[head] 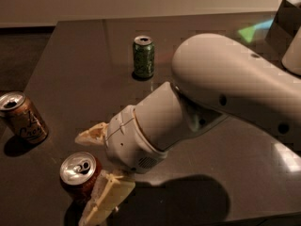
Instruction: Knock coke can over
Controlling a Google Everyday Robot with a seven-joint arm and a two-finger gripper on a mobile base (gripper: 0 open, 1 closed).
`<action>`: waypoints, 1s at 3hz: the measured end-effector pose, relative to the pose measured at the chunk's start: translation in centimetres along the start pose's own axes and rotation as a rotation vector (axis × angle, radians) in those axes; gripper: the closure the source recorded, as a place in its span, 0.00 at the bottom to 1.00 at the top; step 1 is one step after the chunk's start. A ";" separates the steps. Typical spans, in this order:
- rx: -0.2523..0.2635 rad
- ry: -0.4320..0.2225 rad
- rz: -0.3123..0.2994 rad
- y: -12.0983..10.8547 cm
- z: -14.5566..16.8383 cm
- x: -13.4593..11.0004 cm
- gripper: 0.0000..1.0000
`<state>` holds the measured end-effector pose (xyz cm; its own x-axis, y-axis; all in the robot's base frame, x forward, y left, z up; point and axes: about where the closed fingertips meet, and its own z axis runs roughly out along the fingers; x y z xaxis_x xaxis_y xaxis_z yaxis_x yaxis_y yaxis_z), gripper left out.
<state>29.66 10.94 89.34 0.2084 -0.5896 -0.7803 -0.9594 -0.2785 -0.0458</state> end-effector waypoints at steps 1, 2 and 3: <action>-0.014 -0.011 0.000 0.0 0.1 -0.3 0.42; -0.011 -0.014 0.006 -0.2 -0.6 -0.3 0.65; 0.030 0.036 0.015 -1.6 -3.2 0.0 0.88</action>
Offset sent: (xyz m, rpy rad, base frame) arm 0.0113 -0.0108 0.0103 0.0173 0.0311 -0.0097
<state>31.82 8.96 91.46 0.2003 -0.6204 -0.7583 -0.9675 -0.2471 -0.0534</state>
